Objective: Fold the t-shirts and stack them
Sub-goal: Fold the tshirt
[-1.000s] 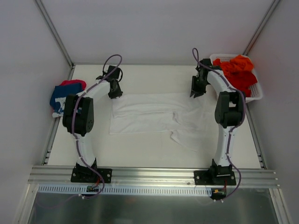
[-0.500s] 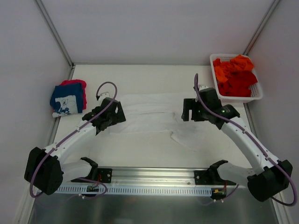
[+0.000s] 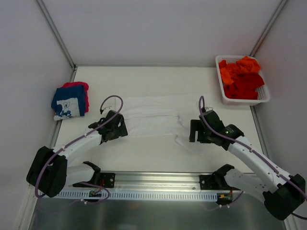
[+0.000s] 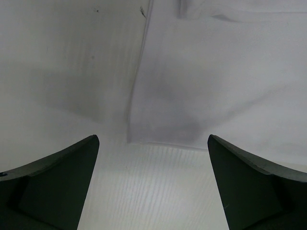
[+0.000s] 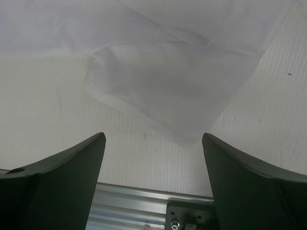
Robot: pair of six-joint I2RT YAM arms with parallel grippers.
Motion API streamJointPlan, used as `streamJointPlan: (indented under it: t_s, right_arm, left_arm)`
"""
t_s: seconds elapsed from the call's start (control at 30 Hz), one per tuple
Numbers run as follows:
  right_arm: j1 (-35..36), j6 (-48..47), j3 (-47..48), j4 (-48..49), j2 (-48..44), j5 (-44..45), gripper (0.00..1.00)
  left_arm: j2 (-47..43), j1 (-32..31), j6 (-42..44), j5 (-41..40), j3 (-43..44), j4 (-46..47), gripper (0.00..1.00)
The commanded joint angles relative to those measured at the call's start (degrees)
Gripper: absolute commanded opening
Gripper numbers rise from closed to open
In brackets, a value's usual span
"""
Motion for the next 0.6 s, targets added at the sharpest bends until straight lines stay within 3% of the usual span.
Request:
streamJointPlan:
  t_s: [0.0, 0.57]
  right_arm:
    - [2.03, 4.06, -0.83, -4.28, -0.41, 4.93, 0.86]
    - [8.01, 11.71, -5.41, -4.64, 8.99, 10.47, 0.86]
  left_arm:
    - [1.4, -0.09, -1.72, 2.08, 0.97, 1.86, 0.99]
    - [5.0, 0.0, 1.09, 1.12, 4.58, 3.62, 0.99]
